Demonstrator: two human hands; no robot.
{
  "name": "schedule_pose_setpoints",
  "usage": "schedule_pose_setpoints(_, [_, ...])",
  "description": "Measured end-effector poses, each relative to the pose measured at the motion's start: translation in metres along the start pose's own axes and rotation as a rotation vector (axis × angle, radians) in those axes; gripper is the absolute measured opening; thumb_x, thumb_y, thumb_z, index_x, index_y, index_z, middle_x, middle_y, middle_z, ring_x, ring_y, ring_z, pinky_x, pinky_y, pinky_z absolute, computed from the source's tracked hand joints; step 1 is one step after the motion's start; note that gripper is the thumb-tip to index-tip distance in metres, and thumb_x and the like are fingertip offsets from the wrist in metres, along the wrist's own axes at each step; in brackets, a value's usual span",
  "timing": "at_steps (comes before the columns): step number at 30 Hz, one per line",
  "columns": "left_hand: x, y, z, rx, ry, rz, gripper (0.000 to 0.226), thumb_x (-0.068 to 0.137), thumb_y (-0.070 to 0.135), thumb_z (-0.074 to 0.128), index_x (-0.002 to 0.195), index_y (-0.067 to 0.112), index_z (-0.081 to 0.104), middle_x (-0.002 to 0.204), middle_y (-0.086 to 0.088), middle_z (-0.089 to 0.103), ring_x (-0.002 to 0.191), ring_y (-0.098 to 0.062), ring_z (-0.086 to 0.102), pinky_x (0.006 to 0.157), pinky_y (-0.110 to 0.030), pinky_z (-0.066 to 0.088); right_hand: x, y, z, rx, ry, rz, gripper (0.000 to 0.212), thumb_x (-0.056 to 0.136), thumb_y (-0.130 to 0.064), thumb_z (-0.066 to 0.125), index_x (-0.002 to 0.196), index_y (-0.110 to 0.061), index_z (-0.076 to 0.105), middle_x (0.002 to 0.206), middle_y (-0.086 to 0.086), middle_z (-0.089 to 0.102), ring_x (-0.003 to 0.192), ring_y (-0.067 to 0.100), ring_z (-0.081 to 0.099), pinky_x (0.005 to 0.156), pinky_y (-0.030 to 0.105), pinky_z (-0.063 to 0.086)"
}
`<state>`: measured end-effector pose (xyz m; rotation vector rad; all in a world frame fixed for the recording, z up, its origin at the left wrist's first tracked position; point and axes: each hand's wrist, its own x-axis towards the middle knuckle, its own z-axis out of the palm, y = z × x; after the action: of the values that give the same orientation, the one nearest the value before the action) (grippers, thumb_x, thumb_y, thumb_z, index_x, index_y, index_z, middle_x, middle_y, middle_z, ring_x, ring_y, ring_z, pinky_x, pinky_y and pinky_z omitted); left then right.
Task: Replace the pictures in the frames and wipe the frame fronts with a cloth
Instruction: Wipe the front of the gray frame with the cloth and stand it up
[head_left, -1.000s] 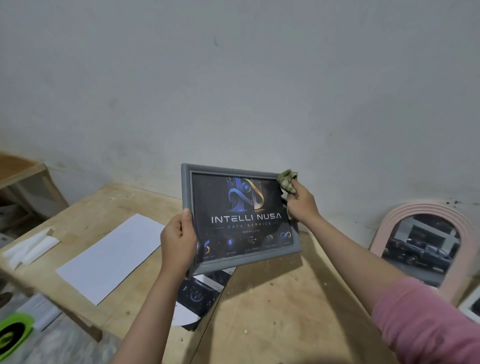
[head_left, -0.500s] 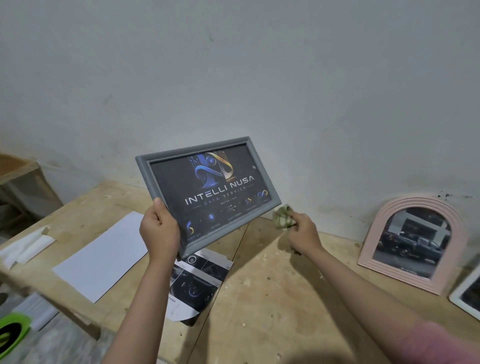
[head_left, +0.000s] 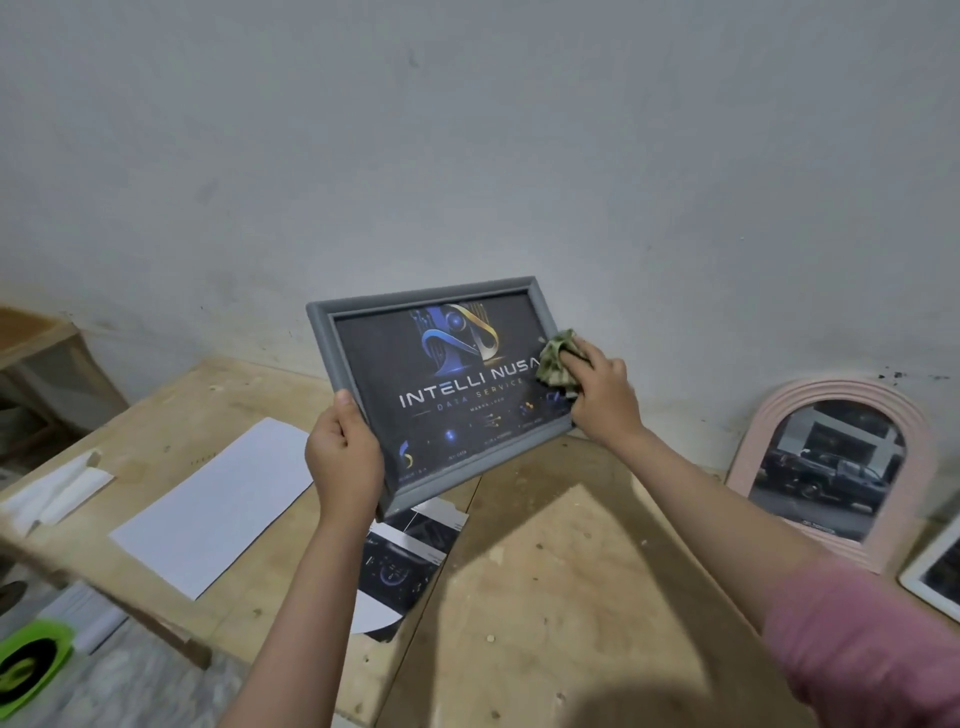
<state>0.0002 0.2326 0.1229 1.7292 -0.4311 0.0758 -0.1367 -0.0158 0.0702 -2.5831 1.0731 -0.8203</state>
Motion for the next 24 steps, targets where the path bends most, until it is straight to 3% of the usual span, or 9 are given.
schedule_pose_setpoints(7, [0.002, -0.005, 0.007, -0.004, 0.060, -0.047, 0.047, 0.102, 0.033, 0.031, 0.059, 0.015, 0.023, 0.056, -0.001, 0.029, 0.053, -0.016, 0.027, 0.051, -0.029, 0.024, -0.052, 0.003, 0.030, 0.099, -0.079, 0.140, 0.060, 0.079, 0.003, 0.044, 0.136, -0.014, 0.048, 0.140, 0.001, 0.046, 0.104, 0.030, 0.042, 0.084, 0.038, 0.045])
schedule_pose_setpoints(10, [-0.004, -0.009, 0.016, -0.002, 0.047, -0.054, 0.047, 0.102, 0.033, 0.031, 0.060, 0.013, 0.026, 0.057, -0.002, 0.032, 0.054, -0.017, 0.030, 0.052, -0.030, 0.027, -0.063, -0.014, 0.036, 0.136, -0.041, 0.074, 0.061, 0.075, 0.005, 0.040, 0.132, -0.012, 0.052, 0.135, -0.001, 0.051, 0.103, 0.026, 0.041, 0.078, 0.032, 0.041])
schedule_pose_setpoints(13, [-0.008, -0.016, 0.021, 0.016, 0.038, -0.026, 0.047, 0.102, 0.033, 0.031, 0.060, 0.010, 0.031, 0.058, -0.004, 0.036, 0.055, -0.017, 0.032, 0.053, -0.031, 0.029, -0.070, -0.038, 0.039, 0.351, -0.129, 0.024, 0.056, 0.075, 0.006, 0.038, 0.125, -0.009, 0.057, 0.128, 0.003, 0.055, 0.110, 0.024, 0.046, 0.092, 0.032, 0.042])
schedule_pose_setpoints(15, [-0.009, -0.021, 0.021, 0.027, 0.024, 0.009, 0.049, 0.102, 0.034, 0.032, 0.064, 0.004, 0.039, 0.060, -0.007, 0.042, 0.056, -0.017, 0.036, 0.054, -0.031, 0.031, -0.071, -0.044, 0.034, 0.524, -0.224, 0.075, 0.049, 0.079, 0.007, 0.040, 0.119, -0.010, 0.062, 0.120, 0.005, 0.059, 0.102, 0.020, 0.055, 0.086, 0.028, 0.045])
schedule_pose_setpoints(17, [-0.010, -0.023, 0.019, 0.038, 0.022, 0.018, 0.049, 0.102, 0.033, 0.032, 0.063, 0.005, 0.038, 0.059, -0.005, 0.040, 0.055, -0.016, 0.036, 0.053, -0.030, 0.031, -0.067, -0.042, 0.027, 0.608, -0.181, 0.132, 0.045, 0.081, 0.008, 0.041, 0.116, -0.010, 0.064, 0.113, 0.006, 0.062, 0.093, 0.019, 0.057, 0.078, 0.025, 0.044])
schedule_pose_setpoints(20, [-0.011, -0.019, 0.019, 0.030, 0.045, -0.005, 0.046, 0.102, 0.032, 0.030, 0.061, 0.012, 0.030, 0.058, -0.004, 0.036, 0.055, -0.017, 0.033, 0.053, -0.030, 0.029, -0.052, -0.023, 0.021, 0.409, 0.048, 0.132, 0.052, 0.076, 0.008, 0.040, 0.123, -0.007, 0.058, 0.124, 0.008, 0.057, 0.107, 0.027, 0.051, 0.088, 0.028, 0.039])
schedule_pose_setpoints(24, [-0.013, -0.006, 0.023, 0.006, 0.059, -0.026, 0.046, 0.103, 0.030, 0.030, 0.060, 0.014, 0.027, 0.057, -0.002, 0.033, 0.054, -0.015, 0.030, 0.052, -0.028, 0.027, -0.046, -0.015, 0.024, 0.157, -0.079, 0.176, 0.065, 0.077, 0.008, 0.037, 0.139, -0.012, 0.040, 0.149, 0.007, 0.032, 0.111, 0.034, 0.037, 0.089, 0.040, 0.040])
